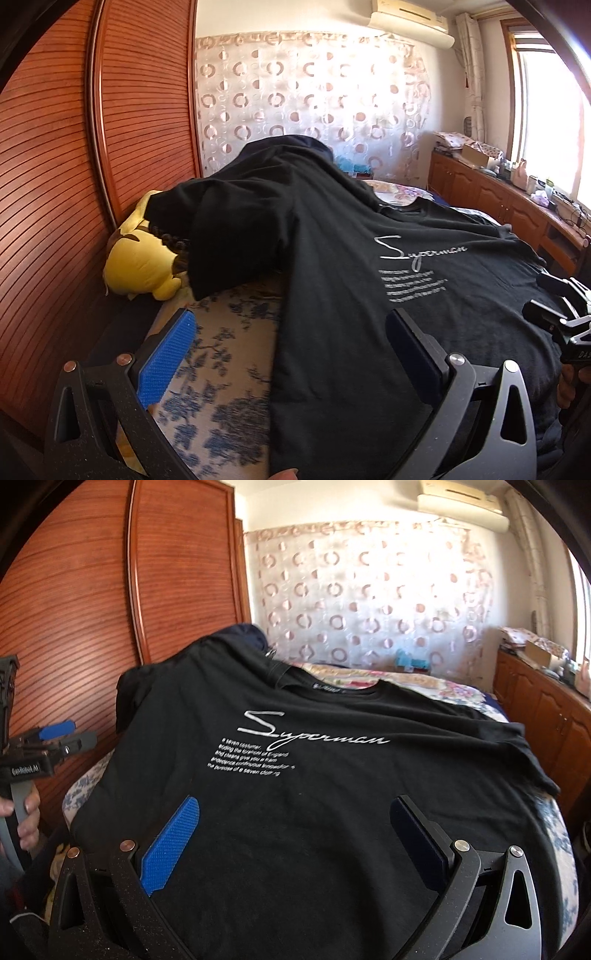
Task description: Fold small clothes
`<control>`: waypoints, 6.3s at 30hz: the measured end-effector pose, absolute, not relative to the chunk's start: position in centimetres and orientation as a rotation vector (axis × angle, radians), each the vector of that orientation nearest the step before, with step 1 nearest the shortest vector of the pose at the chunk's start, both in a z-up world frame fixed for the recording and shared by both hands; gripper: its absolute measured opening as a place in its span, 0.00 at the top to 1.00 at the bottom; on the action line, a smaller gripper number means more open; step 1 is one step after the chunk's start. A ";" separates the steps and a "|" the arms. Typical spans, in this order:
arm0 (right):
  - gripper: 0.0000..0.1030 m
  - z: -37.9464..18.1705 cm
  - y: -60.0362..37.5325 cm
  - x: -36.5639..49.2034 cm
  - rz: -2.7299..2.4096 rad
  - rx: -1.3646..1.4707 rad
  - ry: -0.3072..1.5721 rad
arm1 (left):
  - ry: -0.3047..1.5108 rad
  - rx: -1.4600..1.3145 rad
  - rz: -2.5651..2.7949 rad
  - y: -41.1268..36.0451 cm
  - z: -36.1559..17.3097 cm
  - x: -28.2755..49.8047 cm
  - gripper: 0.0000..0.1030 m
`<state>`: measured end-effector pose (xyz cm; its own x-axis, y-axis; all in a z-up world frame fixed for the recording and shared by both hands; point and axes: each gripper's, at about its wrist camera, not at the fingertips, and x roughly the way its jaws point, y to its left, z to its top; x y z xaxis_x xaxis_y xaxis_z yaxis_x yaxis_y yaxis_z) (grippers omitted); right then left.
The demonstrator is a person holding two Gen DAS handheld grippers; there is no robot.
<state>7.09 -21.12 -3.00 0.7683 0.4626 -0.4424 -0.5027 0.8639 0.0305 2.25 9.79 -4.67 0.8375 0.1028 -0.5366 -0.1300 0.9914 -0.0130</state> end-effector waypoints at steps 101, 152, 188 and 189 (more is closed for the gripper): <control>0.00 -1.1 -16.0 10.3 0.670 -0.166 0.503 | 0.629 -0.073 0.032 17.6 -3.0 10.4 0.95; 0.00 -0.4 -29.1 11.0 0.392 0.019 0.505 | 0.703 0.118 -0.292 -1.2 -5.3 14.4 0.23; 0.00 1.6 -34.9 16.9 0.171 0.074 0.683 | 0.905 0.174 -0.337 -6.7 -10.7 19.1 0.07; 0.00 1.5 -34.9 17.4 0.167 0.080 0.695 | 0.905 0.174 -0.337 -6.7 -10.7 19.0 0.07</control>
